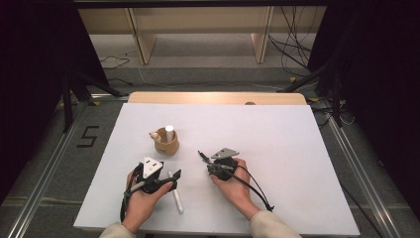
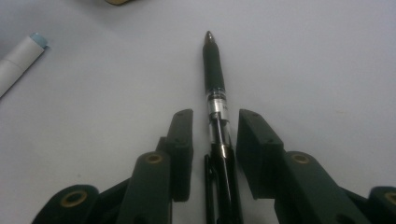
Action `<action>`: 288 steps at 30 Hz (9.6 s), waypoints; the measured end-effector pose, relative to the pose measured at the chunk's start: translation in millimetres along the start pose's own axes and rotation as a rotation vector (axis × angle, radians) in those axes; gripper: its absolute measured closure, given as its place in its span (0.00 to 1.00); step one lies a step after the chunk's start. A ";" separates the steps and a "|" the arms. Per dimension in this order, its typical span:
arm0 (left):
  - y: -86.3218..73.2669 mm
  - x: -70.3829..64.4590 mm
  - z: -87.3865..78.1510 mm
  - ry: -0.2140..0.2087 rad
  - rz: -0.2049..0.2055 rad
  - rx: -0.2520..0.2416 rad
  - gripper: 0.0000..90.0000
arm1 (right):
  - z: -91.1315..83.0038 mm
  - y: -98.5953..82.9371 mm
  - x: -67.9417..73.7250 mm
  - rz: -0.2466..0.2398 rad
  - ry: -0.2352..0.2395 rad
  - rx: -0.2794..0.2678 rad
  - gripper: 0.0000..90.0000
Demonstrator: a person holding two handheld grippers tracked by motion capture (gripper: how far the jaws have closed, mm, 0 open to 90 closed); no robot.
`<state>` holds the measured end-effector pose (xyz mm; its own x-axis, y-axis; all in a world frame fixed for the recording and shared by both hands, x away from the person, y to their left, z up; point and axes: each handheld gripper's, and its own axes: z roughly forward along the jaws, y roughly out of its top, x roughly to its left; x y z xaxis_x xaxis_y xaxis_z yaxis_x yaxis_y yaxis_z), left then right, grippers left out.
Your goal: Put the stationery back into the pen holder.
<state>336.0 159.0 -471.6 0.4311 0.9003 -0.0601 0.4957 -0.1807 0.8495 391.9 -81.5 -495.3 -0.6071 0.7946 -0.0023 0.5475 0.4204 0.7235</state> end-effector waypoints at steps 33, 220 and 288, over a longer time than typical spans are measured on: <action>-0.2 -0.5 1.6 -0.001 0.003 0.006 0.34 | 0.7 7.4 -2.4 -0.004 0.001 0.050 0.88; 44.1 -26.1 13.9 -0.266 -0.255 -0.269 0.88 | -64.1 -23.9 -10.7 -0.075 0.185 -0.195 0.39; 57.2 19.8 -6.3 -0.130 -0.261 -0.350 0.88 | -87.8 -57.9 -45.0 -0.026 0.137 -0.179 0.33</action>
<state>368.1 169.0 -420.9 0.4279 0.8365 -0.3423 0.3253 0.2108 0.9218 336.9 -180.1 -476.4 -0.6988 0.7125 0.0628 0.4276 0.3458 0.8352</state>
